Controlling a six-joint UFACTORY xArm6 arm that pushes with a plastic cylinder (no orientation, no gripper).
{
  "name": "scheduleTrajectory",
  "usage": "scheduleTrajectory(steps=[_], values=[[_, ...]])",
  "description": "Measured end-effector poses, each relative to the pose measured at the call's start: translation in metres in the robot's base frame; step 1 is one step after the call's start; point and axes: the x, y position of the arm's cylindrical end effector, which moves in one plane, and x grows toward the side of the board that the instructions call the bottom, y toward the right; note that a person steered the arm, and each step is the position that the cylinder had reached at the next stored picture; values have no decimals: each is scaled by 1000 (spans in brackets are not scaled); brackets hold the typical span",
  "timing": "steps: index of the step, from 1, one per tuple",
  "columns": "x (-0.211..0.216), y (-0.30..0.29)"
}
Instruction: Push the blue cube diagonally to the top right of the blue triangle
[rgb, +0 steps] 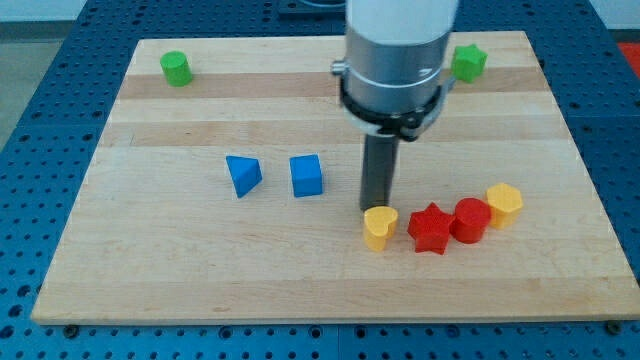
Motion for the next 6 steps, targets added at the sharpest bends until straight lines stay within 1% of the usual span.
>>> scheduleTrajectory(steps=[1,2,3,4,6], values=[[-5,-37],[-22,-71],[-53,-100],[-87,-117],[-90,-120]])
